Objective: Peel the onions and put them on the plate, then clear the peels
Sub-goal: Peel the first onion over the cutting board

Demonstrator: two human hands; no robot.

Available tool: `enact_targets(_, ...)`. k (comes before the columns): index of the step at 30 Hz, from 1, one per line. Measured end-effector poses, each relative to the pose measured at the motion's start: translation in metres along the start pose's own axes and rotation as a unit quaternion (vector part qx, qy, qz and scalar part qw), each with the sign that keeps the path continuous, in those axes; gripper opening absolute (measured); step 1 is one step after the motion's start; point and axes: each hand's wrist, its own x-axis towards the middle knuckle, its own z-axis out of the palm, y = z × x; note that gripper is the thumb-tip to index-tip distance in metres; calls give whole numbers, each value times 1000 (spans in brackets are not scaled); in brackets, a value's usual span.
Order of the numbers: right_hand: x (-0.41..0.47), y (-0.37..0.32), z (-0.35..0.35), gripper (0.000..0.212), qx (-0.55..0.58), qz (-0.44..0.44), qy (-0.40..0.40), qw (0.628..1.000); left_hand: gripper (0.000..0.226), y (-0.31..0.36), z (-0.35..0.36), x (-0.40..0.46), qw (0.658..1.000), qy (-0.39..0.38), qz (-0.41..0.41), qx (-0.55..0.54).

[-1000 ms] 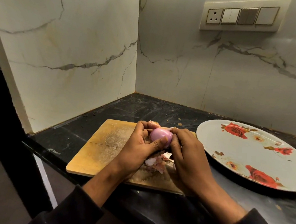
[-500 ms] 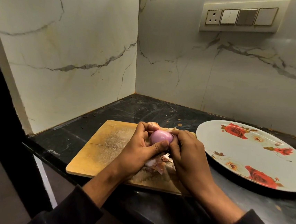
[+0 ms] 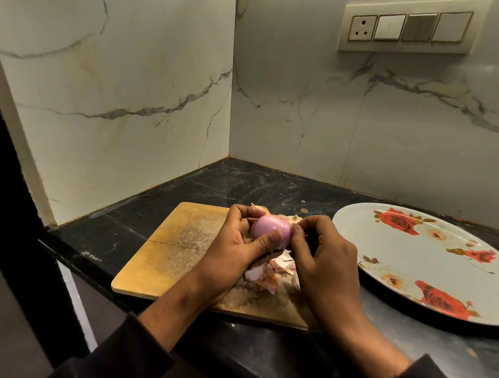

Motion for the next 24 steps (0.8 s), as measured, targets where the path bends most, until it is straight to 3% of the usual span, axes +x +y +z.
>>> enact_targets(15,7,14,4,6,99,124,2,987,43,0,1,-2,996,-46,-47,-59)
enact_targets(24,6,4,-1,36,202,115,-72,970,39,1,2,-2,998,-55,-35,-27)
